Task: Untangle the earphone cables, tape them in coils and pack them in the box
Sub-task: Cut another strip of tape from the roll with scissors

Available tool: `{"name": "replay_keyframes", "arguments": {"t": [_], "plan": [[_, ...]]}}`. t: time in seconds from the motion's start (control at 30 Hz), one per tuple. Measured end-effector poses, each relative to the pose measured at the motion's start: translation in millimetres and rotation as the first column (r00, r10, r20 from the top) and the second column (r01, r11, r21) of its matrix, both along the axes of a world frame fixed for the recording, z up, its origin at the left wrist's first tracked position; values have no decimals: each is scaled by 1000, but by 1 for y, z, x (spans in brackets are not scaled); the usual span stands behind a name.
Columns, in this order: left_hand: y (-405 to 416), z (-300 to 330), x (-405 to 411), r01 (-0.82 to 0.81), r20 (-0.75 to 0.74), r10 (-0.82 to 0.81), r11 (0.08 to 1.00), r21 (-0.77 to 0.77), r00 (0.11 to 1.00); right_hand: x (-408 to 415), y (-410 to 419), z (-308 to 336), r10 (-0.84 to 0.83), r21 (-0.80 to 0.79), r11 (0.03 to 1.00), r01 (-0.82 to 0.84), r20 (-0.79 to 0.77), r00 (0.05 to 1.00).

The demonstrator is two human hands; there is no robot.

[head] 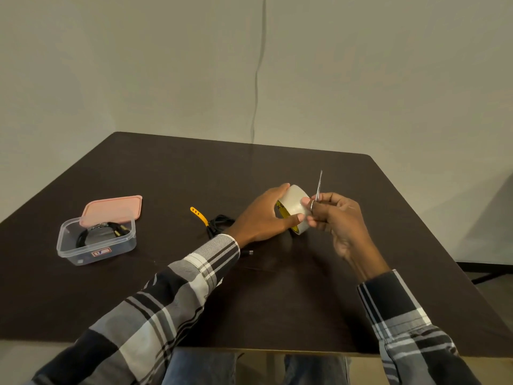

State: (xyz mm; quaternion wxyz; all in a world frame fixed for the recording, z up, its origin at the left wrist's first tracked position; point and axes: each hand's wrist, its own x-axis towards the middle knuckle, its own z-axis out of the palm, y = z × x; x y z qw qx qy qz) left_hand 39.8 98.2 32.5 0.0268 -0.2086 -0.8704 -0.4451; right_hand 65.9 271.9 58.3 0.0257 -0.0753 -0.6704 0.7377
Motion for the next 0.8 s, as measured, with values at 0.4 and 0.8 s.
{"name": "replay_keyframes", "arguments": {"t": [0.4, 0.8], "plan": [[-21, -2, -18, -45, 132, 31, 993, 109, 991, -2, 1, 0, 113, 163, 980, -113, 8, 994], [-13, 1, -15, 9, -71, -8, 1000, 18, 997, 0, 5, -2, 233, 346, 913, -215, -13, 972]]}}
